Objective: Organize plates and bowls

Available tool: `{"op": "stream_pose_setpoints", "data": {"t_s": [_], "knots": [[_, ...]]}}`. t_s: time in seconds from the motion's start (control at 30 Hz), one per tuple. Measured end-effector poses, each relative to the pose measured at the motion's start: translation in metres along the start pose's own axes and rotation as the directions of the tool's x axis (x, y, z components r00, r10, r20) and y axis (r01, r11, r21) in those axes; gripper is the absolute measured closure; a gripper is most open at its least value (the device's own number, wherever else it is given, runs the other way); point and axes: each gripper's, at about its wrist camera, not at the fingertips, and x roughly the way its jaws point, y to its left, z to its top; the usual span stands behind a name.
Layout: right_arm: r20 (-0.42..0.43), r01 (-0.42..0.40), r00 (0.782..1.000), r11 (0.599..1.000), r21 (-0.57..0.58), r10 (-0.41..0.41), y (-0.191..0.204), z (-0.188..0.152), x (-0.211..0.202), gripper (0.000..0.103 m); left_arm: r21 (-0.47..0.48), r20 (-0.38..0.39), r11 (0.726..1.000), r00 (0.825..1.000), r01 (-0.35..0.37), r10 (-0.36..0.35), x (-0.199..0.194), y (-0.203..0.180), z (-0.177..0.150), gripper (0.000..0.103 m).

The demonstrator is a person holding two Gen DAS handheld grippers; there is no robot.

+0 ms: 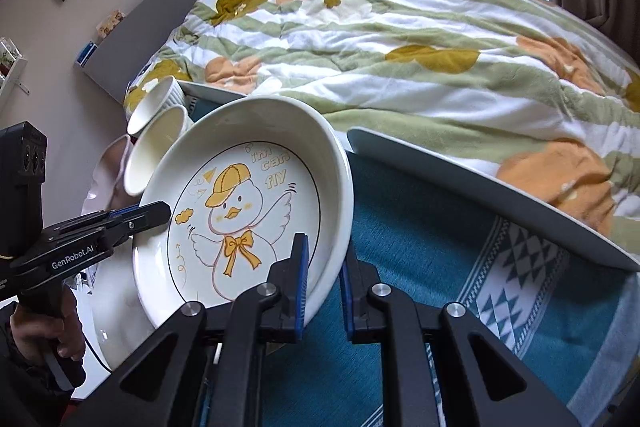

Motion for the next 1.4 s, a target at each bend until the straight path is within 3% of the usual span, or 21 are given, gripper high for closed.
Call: {"op": "stream_pose_setpoints", "data": {"t_s": [0.23,0.6,0.9,1.4], "knots": [[0.057,0.022,0.998,0.998,0.065,-0.026,0.047,-0.021,-0.041,0.089,0.089,0.043,0.995,0.998,0.046,-0.050,-0.061,0.017,-0.009,0.092],[0.112,0.096,0.986,0.972,0.215,-0.123,0.137,-0.084,-0.062,0.089,0.230,-0.022,0.966,0.993,0.122,-0.120,-0.112,0.077,-0.047,0.092],[0.065,0.166,0.979,0.939,0.300,-0.194,0.179,-0.133,-0.037,0.089,0.262,-0.119,0.953,0.985,0.154,-0.127,-0.094,0.116,-0.084,0.092],[-0.009,0.222,0.973,0.931,0.290,-0.229,0.180,-0.146,0.001,0.089,0.227,-0.188,0.965,0.978,0.133,-0.091,-0.044,0.133,-0.102,0.092]]}}
